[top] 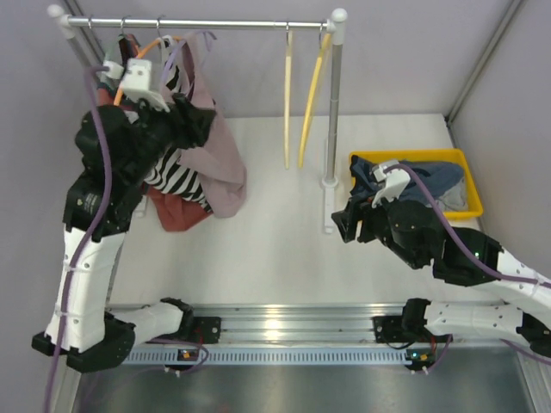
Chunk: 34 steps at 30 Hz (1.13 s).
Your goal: Place the tank top on the hanger
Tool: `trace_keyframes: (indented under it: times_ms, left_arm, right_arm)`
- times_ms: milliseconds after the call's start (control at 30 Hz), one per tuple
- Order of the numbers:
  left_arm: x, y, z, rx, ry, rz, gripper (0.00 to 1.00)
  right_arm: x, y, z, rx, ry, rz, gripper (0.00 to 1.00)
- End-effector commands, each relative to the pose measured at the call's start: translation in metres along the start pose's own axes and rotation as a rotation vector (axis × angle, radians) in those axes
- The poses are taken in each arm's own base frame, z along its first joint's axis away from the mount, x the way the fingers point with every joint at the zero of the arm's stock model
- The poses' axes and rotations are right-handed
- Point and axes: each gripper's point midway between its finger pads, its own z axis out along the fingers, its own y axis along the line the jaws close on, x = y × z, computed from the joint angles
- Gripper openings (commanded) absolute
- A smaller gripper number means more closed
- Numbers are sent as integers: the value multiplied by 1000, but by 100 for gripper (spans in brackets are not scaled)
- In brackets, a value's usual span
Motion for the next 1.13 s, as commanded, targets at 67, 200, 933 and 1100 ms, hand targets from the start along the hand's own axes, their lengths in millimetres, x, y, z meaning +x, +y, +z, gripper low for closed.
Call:
trace_keyframes:
  times_ms: [67,200,933,1100]
  left_arm:
    - [35,-38,16,-67,-24,56,61]
    - [76,-38,5,-43,-11,-22,61]
    - [316,-115,-61,5,356,-67,55]
    - [318,-115,-64,31,363,-61,56]
  right_arm:
    - [-10,1,-1,-3,-47,31,64]
    - [-1,-5,-2,5,-41,36,66]
    - [103,-47,15,170,86,142,100]
    - [104,-54,15,214,76,165,100]
